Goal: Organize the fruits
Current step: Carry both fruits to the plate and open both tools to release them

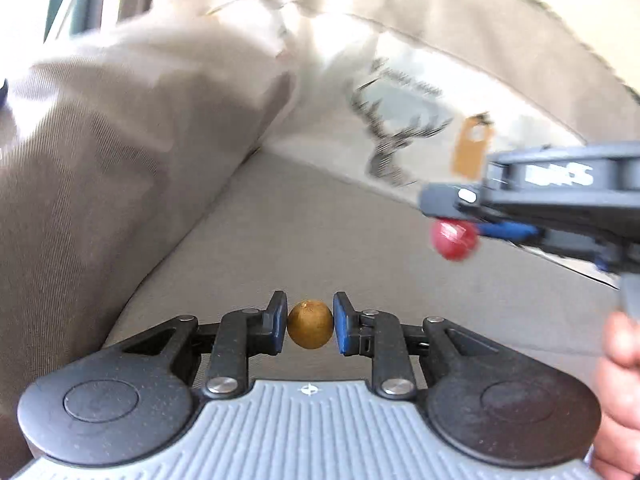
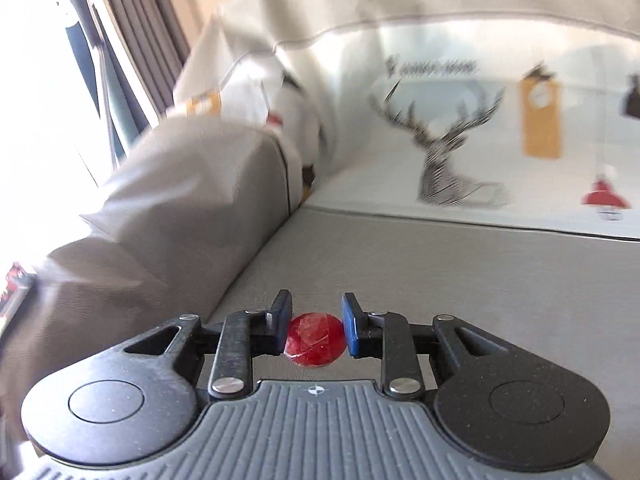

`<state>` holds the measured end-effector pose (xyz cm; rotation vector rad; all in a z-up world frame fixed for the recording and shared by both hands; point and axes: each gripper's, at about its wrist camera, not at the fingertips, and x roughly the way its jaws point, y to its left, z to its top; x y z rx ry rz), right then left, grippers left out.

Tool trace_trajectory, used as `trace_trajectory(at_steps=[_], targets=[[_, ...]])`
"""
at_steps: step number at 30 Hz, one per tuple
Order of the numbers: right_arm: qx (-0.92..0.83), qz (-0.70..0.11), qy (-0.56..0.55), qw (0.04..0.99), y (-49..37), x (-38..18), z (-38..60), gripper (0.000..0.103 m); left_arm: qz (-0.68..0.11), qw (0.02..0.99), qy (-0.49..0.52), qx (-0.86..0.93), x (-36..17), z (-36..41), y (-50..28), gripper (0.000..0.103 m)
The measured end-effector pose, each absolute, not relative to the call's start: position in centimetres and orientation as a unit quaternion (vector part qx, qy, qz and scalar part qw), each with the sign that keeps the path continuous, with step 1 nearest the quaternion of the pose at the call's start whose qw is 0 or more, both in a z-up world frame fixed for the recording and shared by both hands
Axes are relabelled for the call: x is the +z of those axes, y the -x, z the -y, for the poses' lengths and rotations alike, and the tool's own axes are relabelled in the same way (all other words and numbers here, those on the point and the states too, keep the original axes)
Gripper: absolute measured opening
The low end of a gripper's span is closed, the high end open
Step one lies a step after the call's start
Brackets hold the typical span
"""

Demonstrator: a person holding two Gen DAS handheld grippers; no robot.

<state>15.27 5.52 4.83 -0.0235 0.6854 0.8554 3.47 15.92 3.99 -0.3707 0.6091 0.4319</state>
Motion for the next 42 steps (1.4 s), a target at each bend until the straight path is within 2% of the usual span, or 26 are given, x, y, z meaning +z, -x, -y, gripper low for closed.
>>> trace_trajectory(at_steps=[4,9,18,27,36,39,42], targets=[[0.389,-0.307,-0.013,0.868,-11.5,7.2,0.4,0.028,-0.265,0.939,0.141,0.167,5.8,-13.1,-1.7,0.027],[0.372,-0.277,-0.021,0.886,-6.0,8.4,7.0,0.028,-0.262,0.949,0.132,0.12,6.8,-10.0,0.2,0.027],[0.322,-0.295,-0.051,0.898,-0.4,4.9,15.7,0.028,-0.26,0.95,0.162,0.062,7.8,-6.7,4.0,0.027],[0.29,-0.296,-0.059,0.908,-0.2,2.8,18.9,0.028,-0.286,0.954,0.089,0.024,6.6,-2.2,3.8,0.027],[0.276,-0.289,-0.054,0.915,-1.2,2.4,18.9,0.028,-0.291,0.951,0.103,0.012,5.5,-2.6,2.5,0.027],[0.271,-0.293,-0.057,0.915,-1.7,2.1,19.0,0.022,-0.296,0.95,0.1,0.005,5.1,-2.2,2.0,0.027],[0.269,-0.293,-0.054,0.916,-2.0,2.0,18.7,0.022,-0.303,0.949,0.088,-0.005,4.5,-1.5,1.5,0.027]])
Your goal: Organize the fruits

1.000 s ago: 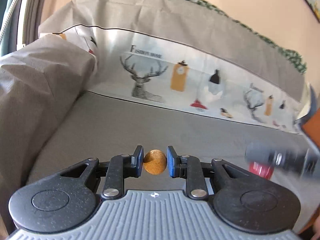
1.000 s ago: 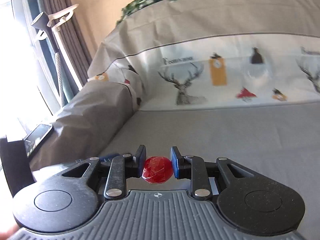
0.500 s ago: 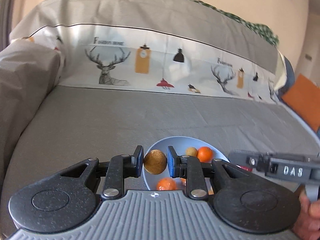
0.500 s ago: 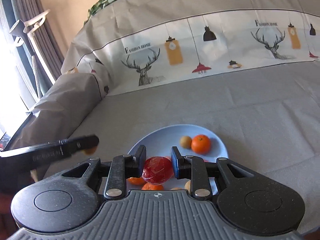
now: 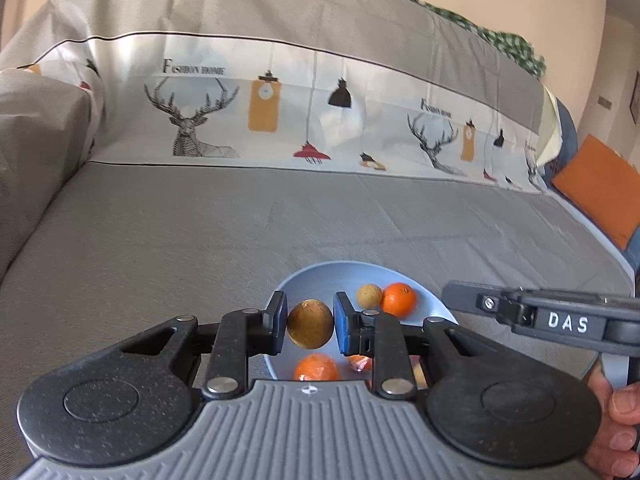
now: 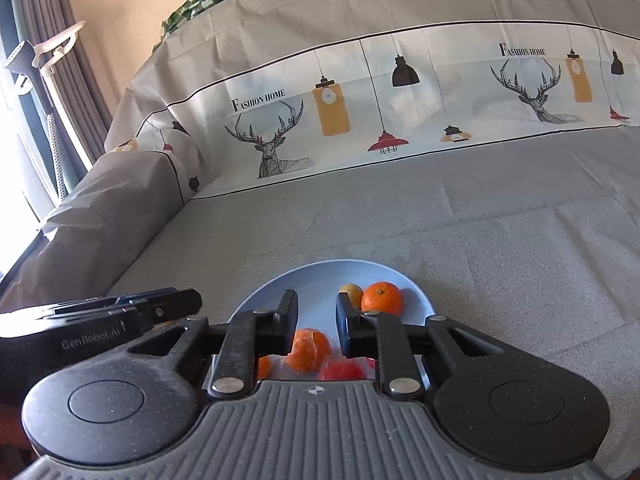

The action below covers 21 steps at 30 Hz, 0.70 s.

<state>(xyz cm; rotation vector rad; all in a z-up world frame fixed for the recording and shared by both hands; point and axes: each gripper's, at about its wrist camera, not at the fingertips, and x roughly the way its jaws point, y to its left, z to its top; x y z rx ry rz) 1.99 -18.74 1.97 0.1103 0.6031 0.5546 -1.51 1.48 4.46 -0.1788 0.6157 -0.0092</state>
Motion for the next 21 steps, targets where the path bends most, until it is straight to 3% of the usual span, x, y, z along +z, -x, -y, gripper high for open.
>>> trace_trajectory(at_steps=[8,10,11,12,14,17,19,21], targets=[[0.265,-0.306,-0.039,0.914,-2.7,1.4,17.7,0.019,-0.302,0.95,0.072,-0.036,3.5,0.0,0.8,0.027],[0.257,-0.31,-0.036,0.915,-3.0,1.2,17.7,0.019,-0.301,0.948,0.088,-0.046,3.4,-0.2,0.6,0.036],[0.25,-0.314,-0.035,0.915,-3.1,1.1,17.7,0.023,-0.3,0.948,0.097,-0.051,3.4,-0.4,0.6,0.054],[0.246,-0.319,-0.037,0.915,-3.3,0.9,17.8,0.026,-0.296,0.949,0.1,-0.051,3.5,-0.4,0.6,0.062],[0.237,-0.323,-0.044,0.915,-3.5,0.8,18.2,0.044,-0.291,0.951,0.099,-0.048,3.7,-0.6,0.6,0.063],[0.22,-0.322,-0.046,0.92,-3.6,0.7,18.6,0.06,-0.301,0.947,0.107,-0.037,3.5,-1.0,0.3,0.063],[0.212,-0.324,-0.048,0.921,-3.6,0.6,18.8,0.068,-0.305,0.945,0.111,-0.031,3.4,-1.3,0.2,0.067],[0.202,-0.328,-0.044,0.922,-3.6,0.4,18.9,0.079,-0.307,0.945,0.112,-0.028,3.5,-1.4,0.2,0.081]])
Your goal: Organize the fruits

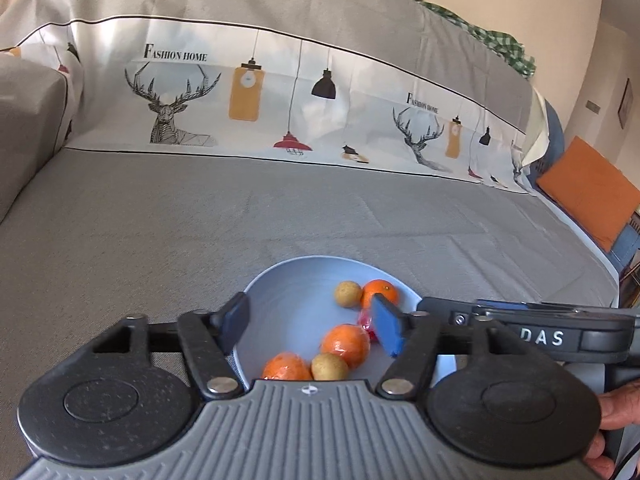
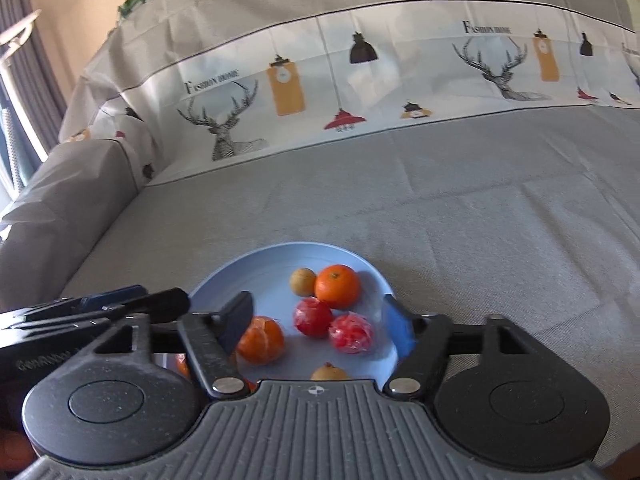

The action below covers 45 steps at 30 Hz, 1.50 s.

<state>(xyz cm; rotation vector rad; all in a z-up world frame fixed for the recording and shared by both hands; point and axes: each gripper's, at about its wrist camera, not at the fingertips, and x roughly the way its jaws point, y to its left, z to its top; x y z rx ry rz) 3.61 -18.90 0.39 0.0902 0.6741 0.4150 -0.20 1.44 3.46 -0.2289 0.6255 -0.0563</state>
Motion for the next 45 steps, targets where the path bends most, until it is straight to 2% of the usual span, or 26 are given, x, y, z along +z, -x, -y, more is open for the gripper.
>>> trace_trajectory(at_steps=[2,4,7,11,19,27,45], targets=[[0.193,-0.328,-0.039,0.924,-3.5,0.3,19.0,0.089,-0.308,0.945,0.109,-0.024,3.5,-1.4,0.3,0.086],[0.183,-0.326,-0.032,0.927,-3.3,0.5,19.0,0.095,-0.31,0.944,0.107,-0.02,3.6,-1.4,0.5,0.088],[0.161,-0.321,-0.02,0.933,-2.8,0.9,19.2,0.102,-0.307,0.946,0.1,-0.004,4.0,-1.3,1.1,0.101],[0.143,-0.313,-0.012,0.939,-1.5,1.9,19.8,0.102,-0.315,0.945,0.082,0.019,4.5,-1.1,2.1,0.102],[0.141,-0.313,-0.001,0.939,1.4,2.5,20.2,0.102,-0.398,0.909,0.114,0.052,3.6,-1.2,4.4,0.102],[0.144,-0.343,0.019,0.928,0.4,1.0,18.7,0.102,-0.412,0.902,0.112,0.067,2.6,-1.5,3.5,0.102],[0.14,-0.358,0.018,0.923,-0.4,0.4,18.5,0.102,-0.426,0.895,0.115,0.068,2.1,-1.4,2.6,0.102]])
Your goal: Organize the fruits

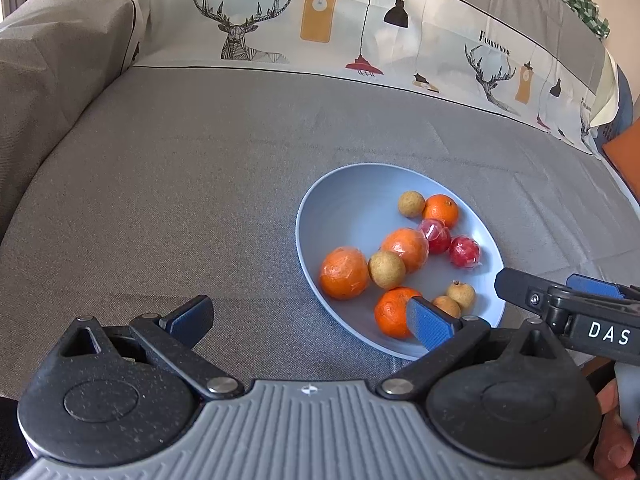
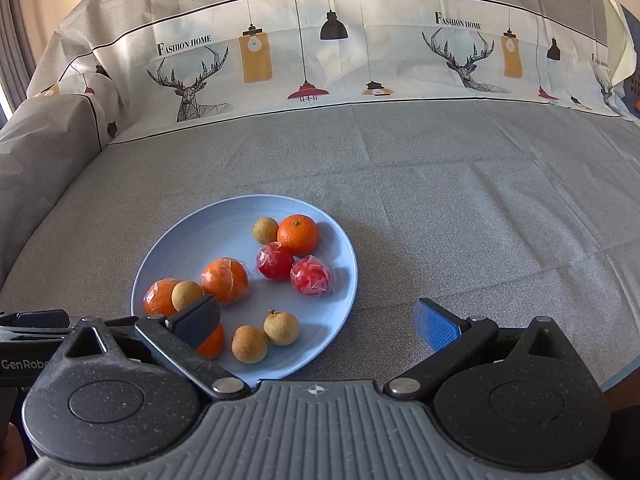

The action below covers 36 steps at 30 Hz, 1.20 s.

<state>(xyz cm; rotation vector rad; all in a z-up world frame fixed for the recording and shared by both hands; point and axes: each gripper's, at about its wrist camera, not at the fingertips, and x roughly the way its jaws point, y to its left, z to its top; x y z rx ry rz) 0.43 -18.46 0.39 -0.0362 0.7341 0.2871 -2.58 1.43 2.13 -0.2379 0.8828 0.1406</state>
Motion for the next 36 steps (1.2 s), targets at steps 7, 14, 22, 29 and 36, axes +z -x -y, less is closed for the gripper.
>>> trace_trajectory(at_steps=[7,14,22,29,36], targets=[[0.139,-0.36,0.017,0.922,-0.61,0.23,18.45,0.102,-0.43,0.893,0.118,0.067,1.98,-1.52,2.46,0.102],[0.138,-0.361,0.017,0.922,-0.64,0.15,18.49,0.102,-0.431,0.892,0.119,0.067,1.91,-1.59,2.33,0.102],[0.138,-0.361,0.017,0.922,-0.68,0.16,18.49,0.102,-0.432,0.891,0.12,0.067,1.81,-1.53,2.31,0.102],[0.134,-0.363,0.013,0.922,-0.81,-0.08,18.65,0.102,-0.432,0.892,0.117,0.064,1.63,-1.28,2.29,0.102],[0.131,-0.364,0.01,0.922,-0.93,-0.07,18.77,0.102,-0.43,0.893,0.115,0.061,1.62,-1.15,2.34,0.102]])
